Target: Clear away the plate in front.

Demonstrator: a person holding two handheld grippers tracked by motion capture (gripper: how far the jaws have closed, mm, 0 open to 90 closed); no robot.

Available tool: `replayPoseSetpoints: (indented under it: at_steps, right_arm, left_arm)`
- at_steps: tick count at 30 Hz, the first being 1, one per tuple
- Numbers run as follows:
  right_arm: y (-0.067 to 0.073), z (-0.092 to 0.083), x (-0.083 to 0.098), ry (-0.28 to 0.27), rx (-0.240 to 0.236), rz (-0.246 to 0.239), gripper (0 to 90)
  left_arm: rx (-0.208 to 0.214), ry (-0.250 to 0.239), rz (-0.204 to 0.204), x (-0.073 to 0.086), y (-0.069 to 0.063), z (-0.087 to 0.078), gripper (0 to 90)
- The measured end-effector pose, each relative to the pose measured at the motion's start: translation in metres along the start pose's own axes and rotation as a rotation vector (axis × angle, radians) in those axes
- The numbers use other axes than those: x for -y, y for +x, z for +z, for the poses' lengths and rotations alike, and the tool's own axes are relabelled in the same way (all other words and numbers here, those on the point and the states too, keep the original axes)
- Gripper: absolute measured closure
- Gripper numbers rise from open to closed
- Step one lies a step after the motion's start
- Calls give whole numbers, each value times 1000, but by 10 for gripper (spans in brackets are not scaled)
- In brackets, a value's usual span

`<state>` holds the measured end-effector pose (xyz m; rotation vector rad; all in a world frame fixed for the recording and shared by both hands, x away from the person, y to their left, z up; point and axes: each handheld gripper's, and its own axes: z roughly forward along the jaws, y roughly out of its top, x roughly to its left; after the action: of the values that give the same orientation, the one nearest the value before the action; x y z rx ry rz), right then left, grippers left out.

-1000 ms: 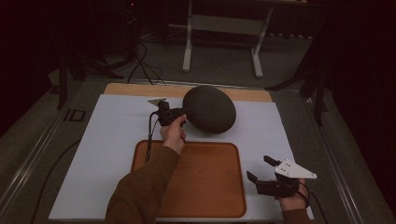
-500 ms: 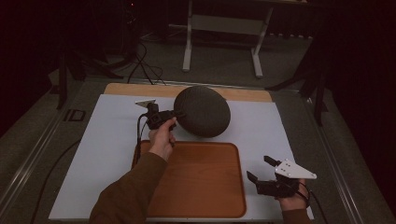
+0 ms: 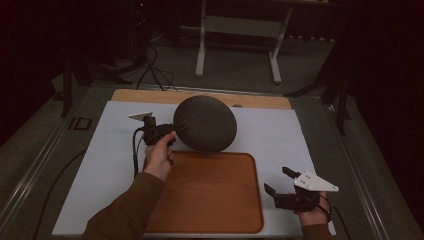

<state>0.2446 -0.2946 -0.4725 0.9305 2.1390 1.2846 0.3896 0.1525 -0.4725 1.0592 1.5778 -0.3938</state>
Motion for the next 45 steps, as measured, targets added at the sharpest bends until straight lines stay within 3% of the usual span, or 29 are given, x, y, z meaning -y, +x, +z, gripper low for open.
replayPoseSetpoints:
  at_steps: [4, 8, 23, 36, 45]
  right_arm:
    - [0, 0, 0, 1, 0, -2, 137]
    - [0, 0, 0, 3, 1, 0, 137]
    - [1, 1, 0, 7, 2, -4, 137]
    - [1, 1, 0, 10, 2, -7, 137]
    - [1, 0, 0, 9, 2, -6, 137]
  left_arm:
    - [18, 4, 8, 3, 5, -10, 850]
    - [35, -2, -13, 8, 11, -19, 851]
    - [39, -14, -39, 21, 32, -47, 850]
    - [38, -2, -53, 34, 41, -58, 851]
    - [28, 14, -36, 42, 43, -64, 849]
